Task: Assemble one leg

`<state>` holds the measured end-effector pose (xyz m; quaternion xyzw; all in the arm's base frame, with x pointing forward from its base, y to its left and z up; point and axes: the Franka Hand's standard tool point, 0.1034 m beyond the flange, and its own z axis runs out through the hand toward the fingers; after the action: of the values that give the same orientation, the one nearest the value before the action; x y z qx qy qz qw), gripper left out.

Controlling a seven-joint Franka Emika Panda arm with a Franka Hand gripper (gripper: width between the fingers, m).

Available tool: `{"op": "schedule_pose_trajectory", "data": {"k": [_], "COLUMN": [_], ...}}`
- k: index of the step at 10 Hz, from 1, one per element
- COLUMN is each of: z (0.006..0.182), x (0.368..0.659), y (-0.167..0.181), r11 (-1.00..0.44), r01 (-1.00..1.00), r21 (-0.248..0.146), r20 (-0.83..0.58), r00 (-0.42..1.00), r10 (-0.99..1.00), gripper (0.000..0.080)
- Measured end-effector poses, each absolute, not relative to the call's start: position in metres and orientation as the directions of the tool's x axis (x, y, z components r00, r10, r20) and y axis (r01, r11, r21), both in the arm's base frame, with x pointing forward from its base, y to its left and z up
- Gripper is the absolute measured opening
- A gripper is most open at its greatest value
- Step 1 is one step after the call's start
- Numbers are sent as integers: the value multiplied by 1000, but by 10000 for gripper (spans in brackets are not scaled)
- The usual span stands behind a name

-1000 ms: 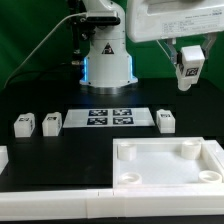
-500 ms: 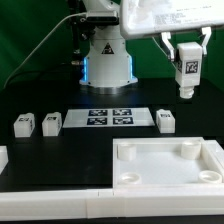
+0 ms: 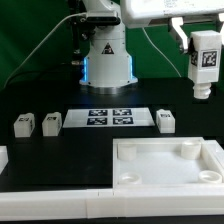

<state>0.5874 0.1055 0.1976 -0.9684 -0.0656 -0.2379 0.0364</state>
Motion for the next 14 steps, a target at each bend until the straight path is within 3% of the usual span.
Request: {"op": "schedule_pose_trajectory", "data": {"k": [2,4,9,14], "z": [195,166,139,137], "x": [587,580,604,622], "y": [107,111,113,116], "r11": [-988,-986,-988,-988], "r01": [147,157,137,138], "r21": [-41,-48,-67,-72], "r20": [473,484,472,482], "r00": [874,867,877,872], "r10": [110,114,89,87], "gripper": [294,294,294,294]}}
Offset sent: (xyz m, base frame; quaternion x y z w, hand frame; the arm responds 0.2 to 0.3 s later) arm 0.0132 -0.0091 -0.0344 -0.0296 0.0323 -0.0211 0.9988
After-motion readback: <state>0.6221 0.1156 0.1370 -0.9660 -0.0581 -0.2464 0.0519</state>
